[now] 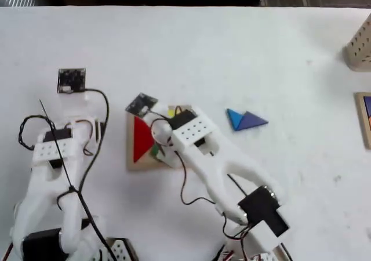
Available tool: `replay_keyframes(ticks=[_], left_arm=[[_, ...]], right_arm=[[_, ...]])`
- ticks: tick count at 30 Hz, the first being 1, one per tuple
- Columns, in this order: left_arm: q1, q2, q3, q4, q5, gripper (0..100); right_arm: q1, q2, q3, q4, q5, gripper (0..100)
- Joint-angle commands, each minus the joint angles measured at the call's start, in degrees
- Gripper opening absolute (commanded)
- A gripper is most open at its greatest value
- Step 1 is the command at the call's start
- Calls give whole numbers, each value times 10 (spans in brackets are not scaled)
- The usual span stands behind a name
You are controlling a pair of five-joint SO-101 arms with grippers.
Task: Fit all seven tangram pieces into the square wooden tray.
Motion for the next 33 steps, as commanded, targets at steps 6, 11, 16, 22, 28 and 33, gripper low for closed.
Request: replay_keyframes(ticks=[6,11,16,22,28,33], left_arm=[[5,0,-3,-11,-5,177],[5,0,-3,-11,-5,177],[5,0,-3,-11,-5,177],[4,0,-3,-11,-5,177],[4,0,-3,-11,-5,177],[4,0,-3,-11,-5,177]], right_arm=[[-23,-22,35,-58,-5,19],[-31,-22,35,-73,-6,19],[-31,-22,35,-96,-6,19],[-42,4,32,-109,-6,19],[-65,-51,19,-58,-7,19],[-34,-110,20,-57,-29,19]])
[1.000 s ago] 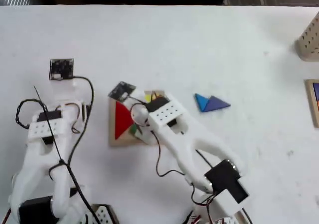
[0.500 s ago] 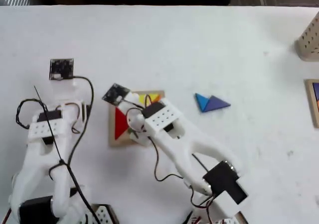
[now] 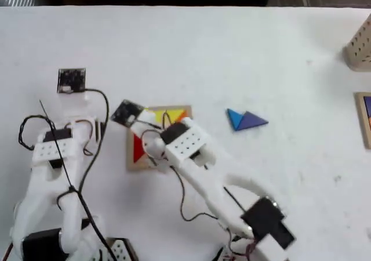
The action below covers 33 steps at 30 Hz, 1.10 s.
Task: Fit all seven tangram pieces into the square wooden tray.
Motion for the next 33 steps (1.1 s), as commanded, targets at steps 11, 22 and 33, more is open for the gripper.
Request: replay_keyframes(ticks=[11,22,33], left_arm=[[5,0,-3,-10,-5,177],[4,0,-3,-10,-5,177],[6,0,-3,-10,-5,176]], right_arm=[[86,27,16,-132,-40,19],[63,73,10,-116,-29,19],[33,-15,4,-55,-36,19]])
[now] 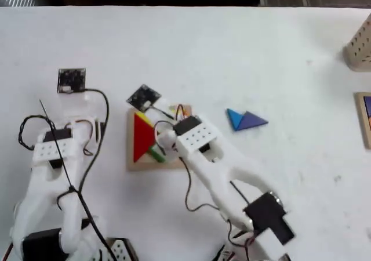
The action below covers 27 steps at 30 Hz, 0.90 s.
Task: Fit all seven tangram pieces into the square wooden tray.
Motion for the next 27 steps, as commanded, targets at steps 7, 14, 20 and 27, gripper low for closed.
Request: replay_keyframes(ticks=[7,14,20,27], left_arm=[[7,0,-3,-10,-5,176],[6,0,-3,-11,-5,176],[5,0,-3,-10,-5,176],[6,0,-3,-10,-5,176]], right_arm=[[-56,-18,9,0,-34,19],[-54,30,4,-23,-31,19],[-21,34,-8,-23,-29,19],[10,34,-13,-21,-5,19]])
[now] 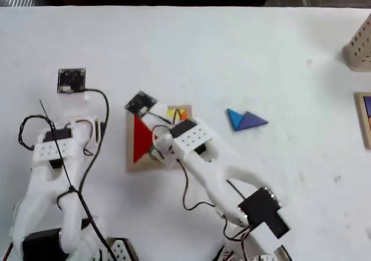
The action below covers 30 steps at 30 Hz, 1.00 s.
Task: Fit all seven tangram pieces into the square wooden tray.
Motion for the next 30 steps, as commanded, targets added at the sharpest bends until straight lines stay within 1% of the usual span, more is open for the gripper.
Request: replay_keyframes(ticks=[1,4,7,9,11,15,21,23,27,28,30], left_arm=[[6,0,-3,-10,-5,176],[6,0,-3,-11,-5,176],[6,0,-3,-11,-5,176],[5,0,-3,-11,-5,177],[6,0,-3,-11,-5,177],[7,0,-3,-11,-5,177],[9,0,-3,-11,-5,177],[27,0,-3,-9,-5,177],[73,-5,-3,-3,-5,173],[88,-5,-7,6,-5,173],[126,-9,-30,36,-5,173]], right_arm=[[7,-6,-22,-3,7,19],[-4,-22,-35,27,7,19],[-8,-82,-66,103,7,19],[-4,-138,-69,139,4,19],[15,-183,-63,170,2,20],[98,-226,-37,202,1,21],[273,-229,34,188,1,19],[303,-229,73,168,2,19],[334,-234,146,156,6,19],[350,-234,159,153,10,19],[406,-235,179,143,41,19]])
